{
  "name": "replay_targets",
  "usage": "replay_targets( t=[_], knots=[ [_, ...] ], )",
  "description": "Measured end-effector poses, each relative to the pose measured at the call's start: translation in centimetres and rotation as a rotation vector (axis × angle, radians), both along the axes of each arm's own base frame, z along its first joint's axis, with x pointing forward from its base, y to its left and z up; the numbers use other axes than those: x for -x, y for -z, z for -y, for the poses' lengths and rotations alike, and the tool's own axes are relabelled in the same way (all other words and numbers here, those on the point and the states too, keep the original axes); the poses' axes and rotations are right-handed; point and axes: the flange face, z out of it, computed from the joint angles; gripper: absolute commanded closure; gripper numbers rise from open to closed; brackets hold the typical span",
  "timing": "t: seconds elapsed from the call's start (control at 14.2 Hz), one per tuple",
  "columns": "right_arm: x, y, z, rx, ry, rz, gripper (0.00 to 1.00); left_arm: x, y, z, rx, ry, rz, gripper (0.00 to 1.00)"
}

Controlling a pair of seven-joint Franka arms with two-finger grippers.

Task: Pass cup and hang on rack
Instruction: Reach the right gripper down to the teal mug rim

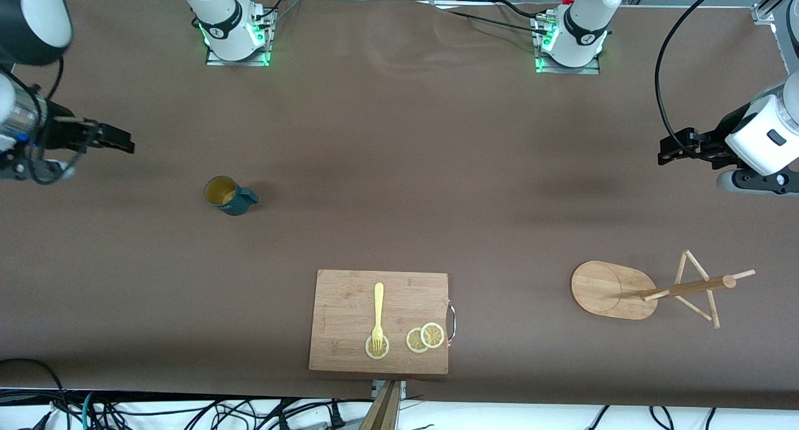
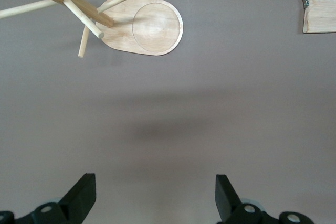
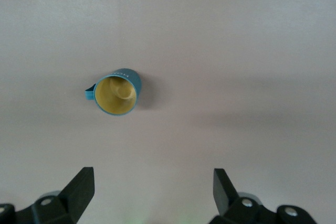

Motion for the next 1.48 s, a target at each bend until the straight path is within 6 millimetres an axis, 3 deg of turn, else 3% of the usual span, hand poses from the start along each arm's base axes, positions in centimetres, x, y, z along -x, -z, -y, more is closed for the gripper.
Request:
replay_targets(
  t=[0.21,0.42,0.91,1.12,1.34,1.48],
  knots=[
    [-0.9,4.2,-0.8,-0.009,-0.007,0.04,0.0,0.0,0.0,0.0,0.0,0.0,0.0,0.0],
    [-0.3,9.3,-1.1,-0.013,-0.008,0.096,0.0,0.0,0.0,0.0,0.0,0.0,0.0,0.0],
    [4.0,19.0,-3.4,-0.014,-0.044,0.243,0.01,0.0,0.0,0.0,0.0,0.0,0.0,0.0],
    [6.0,22.1,-3.9,-0.013,-0.051,0.298,0.06,0.0,0.0,0.0,0.0,0.0,0.0,0.0],
    [5.9,23.7,-3.8,-0.012,-0.05,0.345,0.29,0.0,0.0,0.0,0.0,0.0,0.0,0.0],
    [5.8,24.9,-4.1,-0.013,-0.054,0.359,0.59,0.0,0.0,0.0,0.0,0.0,0.0,0.0]
  ],
)
